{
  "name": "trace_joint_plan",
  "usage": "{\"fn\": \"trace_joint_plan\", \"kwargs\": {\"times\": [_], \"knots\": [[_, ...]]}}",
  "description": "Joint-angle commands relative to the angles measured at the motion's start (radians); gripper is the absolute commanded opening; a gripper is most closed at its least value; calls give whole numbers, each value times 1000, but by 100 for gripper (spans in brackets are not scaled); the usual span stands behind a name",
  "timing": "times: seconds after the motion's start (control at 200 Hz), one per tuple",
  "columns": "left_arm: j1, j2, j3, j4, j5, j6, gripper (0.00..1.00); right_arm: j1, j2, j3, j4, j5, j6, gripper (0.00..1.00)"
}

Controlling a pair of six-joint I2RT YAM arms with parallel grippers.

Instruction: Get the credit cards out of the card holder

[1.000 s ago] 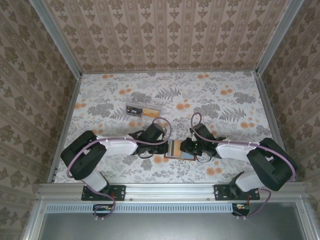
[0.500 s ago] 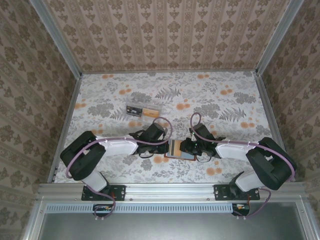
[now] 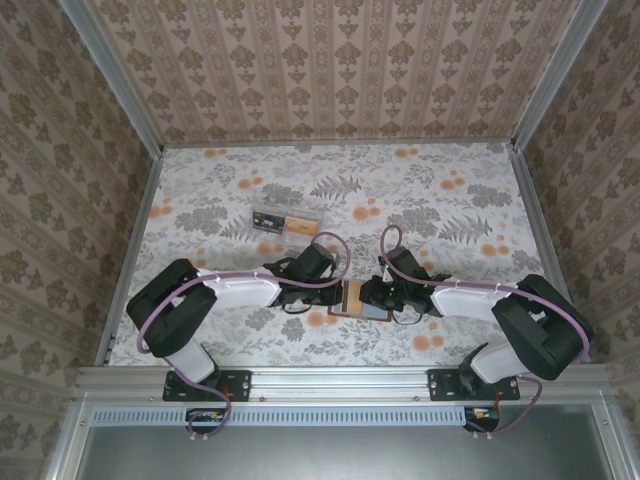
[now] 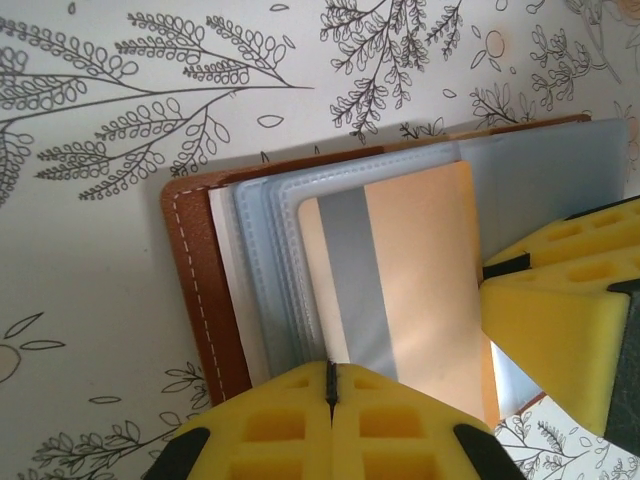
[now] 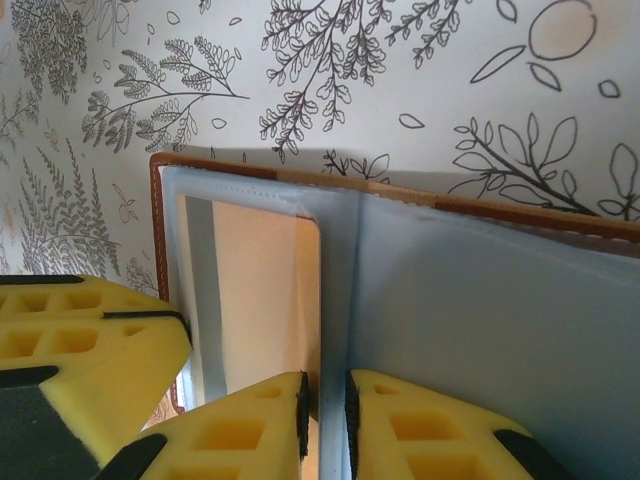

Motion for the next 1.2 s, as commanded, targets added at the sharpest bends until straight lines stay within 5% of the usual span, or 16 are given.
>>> {"fn": "trace_joint_plan", "kwargs": {"times": [0.0, 0.33, 0.5, 0.57, 1.195], "knots": [[-5, 12, -6, 0, 4, 6, 0, 6, 10, 14, 7, -22, 2, 21], [-22, 35, -4, 10, 6, -4, 0, 6, 22, 0, 83, -73, 28, 19], [-22, 38, -2, 6, 2, -5, 0, 6, 18, -11, 93, -78, 31, 12], [-22, 38, -1, 4, 1, -5, 0, 6, 16, -21, 116, -91, 34, 0], [2, 21, -26, -18, -27, -15, 0, -54, -129, -95, 47, -54, 7, 0]]}}
